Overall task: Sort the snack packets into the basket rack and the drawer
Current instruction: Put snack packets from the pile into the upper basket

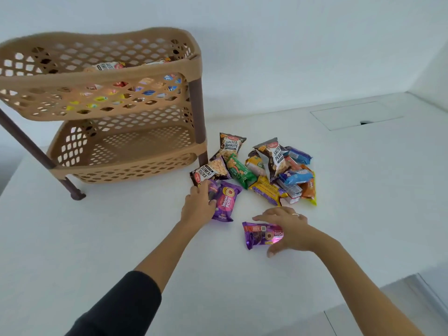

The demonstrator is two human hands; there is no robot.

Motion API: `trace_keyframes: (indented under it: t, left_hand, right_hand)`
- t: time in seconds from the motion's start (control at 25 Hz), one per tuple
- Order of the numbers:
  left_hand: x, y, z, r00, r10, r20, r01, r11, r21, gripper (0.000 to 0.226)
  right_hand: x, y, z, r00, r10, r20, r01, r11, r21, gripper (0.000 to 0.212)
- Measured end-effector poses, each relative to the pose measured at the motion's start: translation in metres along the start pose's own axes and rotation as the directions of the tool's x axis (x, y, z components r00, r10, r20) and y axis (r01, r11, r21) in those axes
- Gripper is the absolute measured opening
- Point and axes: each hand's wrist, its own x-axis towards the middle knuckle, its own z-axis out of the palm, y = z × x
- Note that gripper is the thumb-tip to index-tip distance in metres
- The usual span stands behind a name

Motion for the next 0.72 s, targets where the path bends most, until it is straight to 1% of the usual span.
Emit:
trace_keyframes:
  t: [0.04,0.08,0.16,0.2,0.28,0.36,0.44,0.52,0.6,0.68,0.72]
  left_hand:
    - [0.001,-0.003,0.0,1.0,-0.012,-0.001,0.012,1.0,-0.002,0.06]
    - [0.001,-0.005,0.0,1.0,-0.022,-0.003,0.022,1.0,0.002,0.067]
    - [0.0,-0.009,-0.002,0.999,-0.035,-0.004,0.035,0.999,-0.008,0.069]
    - [-0.002,-0.01,-0.004,0.999,-0.042,-0.008,0.041,0.999,-0.033,0.066]
    - [-0.011,-0.01,-0.013,0.999,-0.037,-0.033,0.033,0.994,-0.109,0.057]
    - [-0.022,-0.006,-0.031,0.998,0.003,-0.07,-0.016,0.984,-0.175,0.05]
    - [-0.031,-0.001,-0.06,0.989,0.075,-0.125,-0.1,0.975,-0.199,0.044]
    - [-0.039,0.003,-0.098,0.964,0.155,-0.216,-0.203,0.954,-0.221,0.035]
    - [-0.046,0.004,-0.144,0.937,0.194,-0.292,-0.271,0.929,-0.252,0.025]
    - [-0.052,0.007,-0.195,0.931,0.209,-0.299,-0.295,0.914,-0.28,0.026]
    - [-0.054,0.007,-0.222,0.932,0.221,-0.288,-0.304,0.909,-0.285,0.026]
  right_hand:
    - [-0.001,0.003,0.003,1.0,0.007,0.024,-0.005,0.998,-0.068,0.083]
    - [-0.001,0.004,0.005,1.0,0.008,0.015,-0.006,0.992,-0.129,0.083]
    - [0.001,0.005,0.008,0.997,0.0,-0.073,-0.014,0.982,-0.188,0.07]
    - [0.001,0.004,0.008,0.994,-0.006,-0.114,-0.014,0.984,-0.178,0.063]
    - [0.001,-0.002,0.002,0.989,-0.019,-0.147,0.007,0.997,-0.08,0.054]
    - [-0.004,-0.018,-0.014,0.984,-0.055,-0.172,0.067,0.995,0.069,0.05]
    - [-0.006,-0.04,-0.039,0.976,-0.073,-0.205,0.117,0.971,0.207,0.052]
    - [-0.005,-0.062,-0.069,0.958,-0.07,-0.278,0.154,0.944,0.293,0.058]
    - [-0.002,-0.089,-0.099,0.907,-0.1,-0.408,0.243,0.917,0.317,0.059]
    - [0.003,-0.12,-0.128,0.841,-0.135,-0.524,0.357,0.866,0.35,0.06]
    - [0.007,-0.139,-0.144,0.808,-0.151,-0.57,0.414,0.833,0.366,0.053]
